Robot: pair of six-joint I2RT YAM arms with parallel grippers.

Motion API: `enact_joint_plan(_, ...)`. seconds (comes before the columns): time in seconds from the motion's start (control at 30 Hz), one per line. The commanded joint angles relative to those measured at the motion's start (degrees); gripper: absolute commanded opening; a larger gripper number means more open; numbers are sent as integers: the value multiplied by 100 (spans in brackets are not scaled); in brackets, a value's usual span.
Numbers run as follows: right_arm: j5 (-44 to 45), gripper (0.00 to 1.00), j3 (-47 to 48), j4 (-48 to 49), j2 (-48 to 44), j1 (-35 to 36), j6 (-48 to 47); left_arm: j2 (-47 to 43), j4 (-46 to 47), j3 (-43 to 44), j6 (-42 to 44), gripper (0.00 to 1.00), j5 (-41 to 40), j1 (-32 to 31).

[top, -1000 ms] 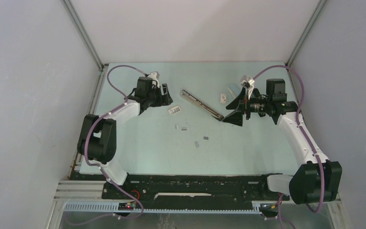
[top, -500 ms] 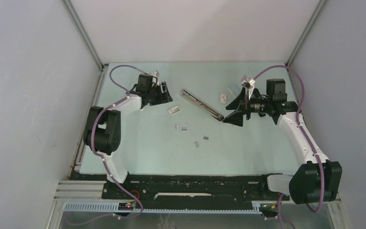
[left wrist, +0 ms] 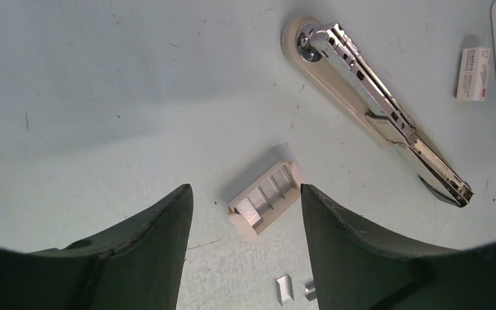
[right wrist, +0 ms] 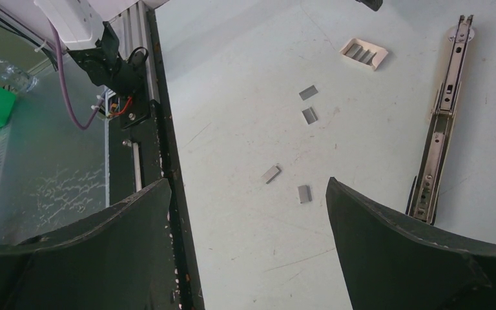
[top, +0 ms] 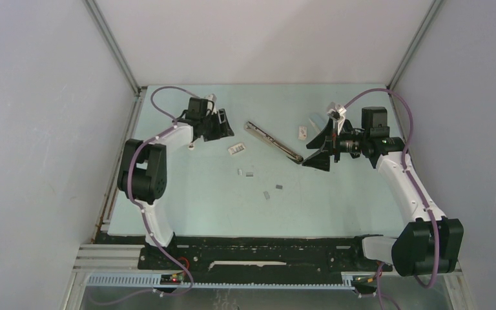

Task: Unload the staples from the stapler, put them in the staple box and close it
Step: Move the staple box to the center of the board.

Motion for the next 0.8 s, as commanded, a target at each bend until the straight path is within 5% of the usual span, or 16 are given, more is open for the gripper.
enact_joint_plan(0.0, -161, 100, 1, 8, -151, -40, -88, 102, -109, 420, 97, 67, 211, 73)
enact_joint_plan(0.77, -205, 100, 4, -11, -155, -74, -92, 344, -248, 630, 193, 66, 288, 124)
